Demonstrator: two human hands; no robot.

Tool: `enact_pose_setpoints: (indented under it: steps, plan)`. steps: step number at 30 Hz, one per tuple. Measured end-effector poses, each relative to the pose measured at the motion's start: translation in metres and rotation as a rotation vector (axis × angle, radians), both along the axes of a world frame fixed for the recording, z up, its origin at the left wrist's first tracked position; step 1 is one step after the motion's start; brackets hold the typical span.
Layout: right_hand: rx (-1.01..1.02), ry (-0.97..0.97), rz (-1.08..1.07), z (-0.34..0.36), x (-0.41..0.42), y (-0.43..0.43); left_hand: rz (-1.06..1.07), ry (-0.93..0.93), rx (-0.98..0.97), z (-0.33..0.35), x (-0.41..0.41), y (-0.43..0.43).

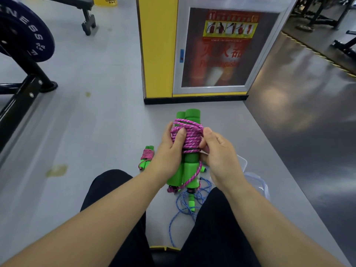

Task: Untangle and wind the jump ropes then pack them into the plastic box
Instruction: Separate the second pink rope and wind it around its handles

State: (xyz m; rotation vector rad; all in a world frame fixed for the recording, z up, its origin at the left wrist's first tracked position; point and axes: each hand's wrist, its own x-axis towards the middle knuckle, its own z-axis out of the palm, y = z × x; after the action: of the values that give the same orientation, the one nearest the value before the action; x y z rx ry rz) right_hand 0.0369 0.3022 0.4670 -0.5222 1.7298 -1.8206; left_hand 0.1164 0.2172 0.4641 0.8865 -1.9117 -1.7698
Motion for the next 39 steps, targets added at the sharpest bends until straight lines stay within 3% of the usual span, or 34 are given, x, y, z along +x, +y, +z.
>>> enact_pose_setpoints:
  steps: [7, 16, 19, 24, 28, 31, 35, 37, 39]
  plan:
    - [-0.119, -0.122, 0.129, 0.009, -0.001, 0.005, -0.001, 0.279, -0.014, -0.001, 0.001, -0.005]
    - [-0.182, -0.296, 0.044, 0.008, 0.0, -0.002, 0.045, 0.278, 0.011, -0.002, 0.001, -0.007]
    - [-0.208, -0.342, 0.063, 0.008, 0.001, 0.0, 0.017, 0.2, 0.024, 0.001, 0.001, -0.011]
    - [-0.216, -0.372, 0.143, 0.016, -0.003, 0.004, -0.019, 0.227, 0.102, 0.004, 0.003, -0.019]
    - [-0.112, -0.235, 0.272, 0.028, -0.013, 0.011, -0.164, 0.279, 0.141, 0.011, 0.01, -0.025]
    - [0.076, -0.077, 0.305, 0.029, -0.021, 0.019, -0.173, 0.249, 0.07, 0.008, 0.01, -0.032]
    - [0.339, 0.544, 0.248, 0.036, -0.02, 0.03, -0.1, 0.003, -0.224, -0.002, 0.009, -0.043]
    - [0.293, 0.821, 0.302, 0.044, -0.014, 0.03, -0.135, -0.135, -0.405, -0.007, 0.008, -0.041]
    - [0.2, 0.878, 0.373, 0.049, -0.004, 0.026, -0.154, -0.209, -0.539, -0.011, 0.005, -0.037]
